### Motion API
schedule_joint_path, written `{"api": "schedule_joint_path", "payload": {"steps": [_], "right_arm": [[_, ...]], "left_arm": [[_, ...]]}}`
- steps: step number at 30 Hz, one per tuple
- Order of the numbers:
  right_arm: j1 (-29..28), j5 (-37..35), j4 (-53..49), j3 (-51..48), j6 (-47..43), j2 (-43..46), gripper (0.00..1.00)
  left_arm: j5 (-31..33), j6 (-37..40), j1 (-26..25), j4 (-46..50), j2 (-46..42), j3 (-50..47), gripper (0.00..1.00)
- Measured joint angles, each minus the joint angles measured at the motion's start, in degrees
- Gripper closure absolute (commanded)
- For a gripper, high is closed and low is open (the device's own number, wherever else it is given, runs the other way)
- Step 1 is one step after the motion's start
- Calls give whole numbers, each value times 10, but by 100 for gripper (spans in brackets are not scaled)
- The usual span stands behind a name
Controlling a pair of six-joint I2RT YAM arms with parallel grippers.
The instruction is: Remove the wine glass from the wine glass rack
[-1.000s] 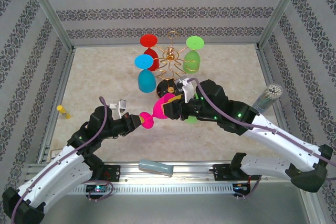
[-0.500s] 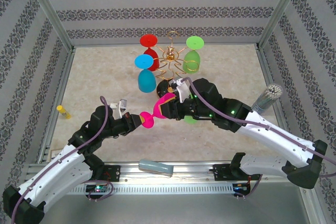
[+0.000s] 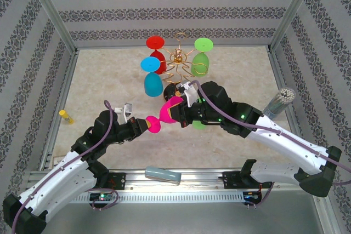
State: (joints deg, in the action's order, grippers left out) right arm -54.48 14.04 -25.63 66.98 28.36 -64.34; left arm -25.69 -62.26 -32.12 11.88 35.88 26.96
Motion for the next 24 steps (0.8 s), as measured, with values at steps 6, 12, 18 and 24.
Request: {"api": "schedule_joint_path", "payload": {"steps": [6, 12, 18, 24], "right_arm": [[0, 0, -6, 0, 0, 3, 100], [0, -5, -10, -2, 1, 13, 100], [0, -26, -19, -28, 9, 31, 100], [-19, -62, -46, -48, 20, 42, 100]], "left_arm": [[10, -3, 0, 1, -5, 1, 66], [27, -6, 0, 10, -14, 4, 51], [59, 2, 0, 63, -32, 24, 50], [97, 36, 0, 142, -35, 78, 49]]}}
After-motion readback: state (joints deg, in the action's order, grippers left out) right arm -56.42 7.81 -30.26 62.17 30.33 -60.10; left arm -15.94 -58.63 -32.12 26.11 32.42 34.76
